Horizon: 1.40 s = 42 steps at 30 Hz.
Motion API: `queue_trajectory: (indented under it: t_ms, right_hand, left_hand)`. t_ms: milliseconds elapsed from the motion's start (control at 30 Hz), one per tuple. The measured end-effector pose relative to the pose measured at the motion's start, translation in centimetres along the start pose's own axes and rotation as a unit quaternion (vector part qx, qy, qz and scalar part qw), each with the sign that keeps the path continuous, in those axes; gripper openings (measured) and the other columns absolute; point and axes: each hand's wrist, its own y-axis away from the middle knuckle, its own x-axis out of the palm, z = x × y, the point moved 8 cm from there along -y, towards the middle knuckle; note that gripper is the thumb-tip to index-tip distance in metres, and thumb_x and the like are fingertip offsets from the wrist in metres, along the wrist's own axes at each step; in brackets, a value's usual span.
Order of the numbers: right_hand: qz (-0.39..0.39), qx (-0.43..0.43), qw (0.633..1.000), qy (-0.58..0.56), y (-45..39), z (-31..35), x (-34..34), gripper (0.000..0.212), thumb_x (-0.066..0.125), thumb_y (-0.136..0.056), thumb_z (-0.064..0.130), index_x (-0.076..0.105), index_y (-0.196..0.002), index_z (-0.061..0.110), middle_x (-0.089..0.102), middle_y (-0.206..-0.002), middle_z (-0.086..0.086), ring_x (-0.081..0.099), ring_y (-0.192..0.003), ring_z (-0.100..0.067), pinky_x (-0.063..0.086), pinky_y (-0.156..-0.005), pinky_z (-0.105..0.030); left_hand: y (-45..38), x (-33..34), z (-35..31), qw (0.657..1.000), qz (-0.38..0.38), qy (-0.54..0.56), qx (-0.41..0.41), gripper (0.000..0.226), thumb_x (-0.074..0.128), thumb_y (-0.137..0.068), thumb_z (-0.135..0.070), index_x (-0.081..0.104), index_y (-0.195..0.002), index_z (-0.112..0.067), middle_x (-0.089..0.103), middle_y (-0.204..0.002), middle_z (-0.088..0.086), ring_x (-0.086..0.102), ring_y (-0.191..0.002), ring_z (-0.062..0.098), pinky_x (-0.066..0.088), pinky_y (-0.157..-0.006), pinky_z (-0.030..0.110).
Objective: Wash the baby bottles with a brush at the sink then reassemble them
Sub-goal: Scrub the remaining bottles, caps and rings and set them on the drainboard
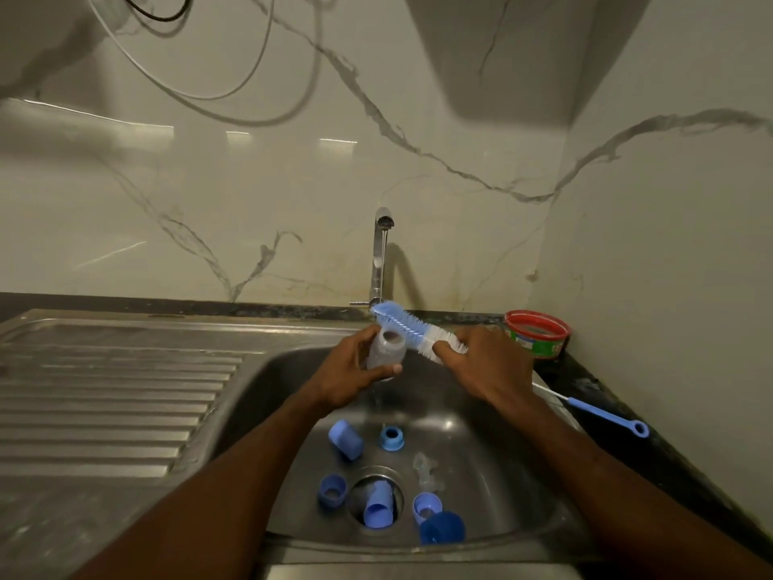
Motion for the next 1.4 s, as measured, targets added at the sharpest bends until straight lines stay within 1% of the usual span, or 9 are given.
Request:
queue_trajectory:
  t_ms: [200,300,433,533,733,933,1033,1200,1400]
  right_hand:
    - [-0.005,0.006,0.999,-0.039,0.5,1.2,0.4,0.045,0.052,-0.098,0.057,0.068,-0.120,0.022,0.071,-0.108,-0.001,0.059,-0.086,-0.014,0.049,-0.078,-0.032]
    - [0.008,0.013,1.000,-0.027,0.3,0.6,0.4,0.047,0.048,-0.098,0.058,0.068,-0.118,0.020,0.071,-0.108,-0.003,0.057,-0.084,-0.016,0.045,-0.074,-0.031]
    - [0.017,0.019,0.999,-0.028,0.4,0.2,0.6,0.049,0.048,-0.098,0.060,0.068,-0.117,0.020,0.071,-0.110,-0.005,0.064,-0.094,-0.021,0.047,-0.076,-0.032]
    - [0.012,0.012,0.999,-0.041,0.7,1.1,0.8,0.046,0.050,-0.098,0.057,0.067,-0.121,0.020,0.071,-0.111,-0.004,0.063,-0.093,-0.020,0.045,-0.074,-0.031]
    - [0.004,0.014,0.999,-0.049,0.7,1.1,1.1,0.042,0.047,-0.104,0.047,0.060,-0.133,0.021,0.068,-0.124,-0.004,0.063,-0.103,-0.019,0.046,-0.083,-0.031]
    - [-0.007,-0.020,0.999,-0.037,1.2,1.9,0.4,0.041,0.050,-0.102,0.050,0.061,-0.132,0.024,0.069,-0.120,-0.001,0.064,-0.103,-0.018,0.042,-0.078,-0.029]
    - [-0.028,-0.088,0.996,0.012,1.6,3.4,0.6,0.032,0.048,-0.102,0.051,0.060,-0.125,0.033,0.070,-0.111,0.003,0.064,-0.094,-0.015,0.045,-0.074,-0.030]
    - [-0.053,-0.150,0.984,0.081,1.3,4.9,0.4,0.022,0.041,-0.104,0.051,0.052,-0.114,0.035,0.068,-0.103,0.004,0.066,-0.087,-0.018,0.056,-0.073,-0.039]
    - [-0.059,-0.158,0.981,0.094,0.5,3.8,0.3,0.027,0.044,-0.103,0.054,0.055,-0.118,0.035,0.070,-0.103,0.004,0.067,-0.085,-0.017,0.057,-0.071,-0.039]
  left_hand:
    - [0.5,2.9,-0.9,0.994,0.084,-0.069,0.031,0.056,0.079,-0.086,-0.033,0.056,-0.137,-0.028,0.063,-0.132,-0.014,0.058,-0.121,-0.001,0.049,-0.101,0.019]
    - [0.3,1.6,-0.9,0.997,0.031,-0.060,0.031,0.049,0.078,-0.087,-0.032,0.058,-0.131,-0.030,0.065,-0.121,-0.019,0.061,-0.112,-0.006,0.051,-0.095,0.017]
    - [0.2,-0.9,0.4,0.997,-0.080,0.006,-0.016,0.046,0.074,-0.089,-0.032,0.057,-0.132,-0.025,0.066,-0.126,-0.006,0.065,-0.112,0.008,0.058,-0.093,0.032]
    - [0.4,0.1,0.3,0.999,-0.031,0.008,-0.025,0.040,0.074,-0.090,-0.034,0.059,-0.127,-0.029,0.069,-0.122,-0.007,0.067,-0.109,0.005,0.059,-0.092,0.034]
    - [0.8,2.6,-1.8,0.999,0.048,0.003,0.012,0.041,0.072,-0.093,-0.030,0.059,-0.131,-0.026,0.067,-0.120,-0.016,0.063,-0.109,-0.007,0.052,-0.089,0.013]
    - [0.4,-0.7,1.5,0.991,-0.095,0.042,-0.086,0.039,0.062,-0.097,-0.043,0.061,-0.127,-0.018,0.068,-0.123,0.007,0.068,-0.104,0.015,0.061,-0.087,0.040]
    - [0.5,-1.1,2.6,0.988,-0.094,0.033,-0.118,0.039,0.062,-0.097,-0.043,0.060,-0.124,-0.014,0.068,-0.117,0.008,0.069,-0.096,0.016,0.063,-0.073,0.032]
    - [0.1,1.6,0.0,0.997,-0.007,-0.072,-0.001,0.042,0.066,-0.092,-0.052,0.065,-0.118,-0.019,0.071,-0.101,-0.009,0.068,-0.085,-0.002,0.054,-0.069,0.014]
    - [-0.3,-0.4,2.0,0.992,-0.077,-0.081,-0.051,0.044,0.065,-0.090,-0.055,0.063,-0.116,-0.020,0.070,-0.108,-0.001,0.067,-0.095,0.009,0.059,-0.086,0.033]
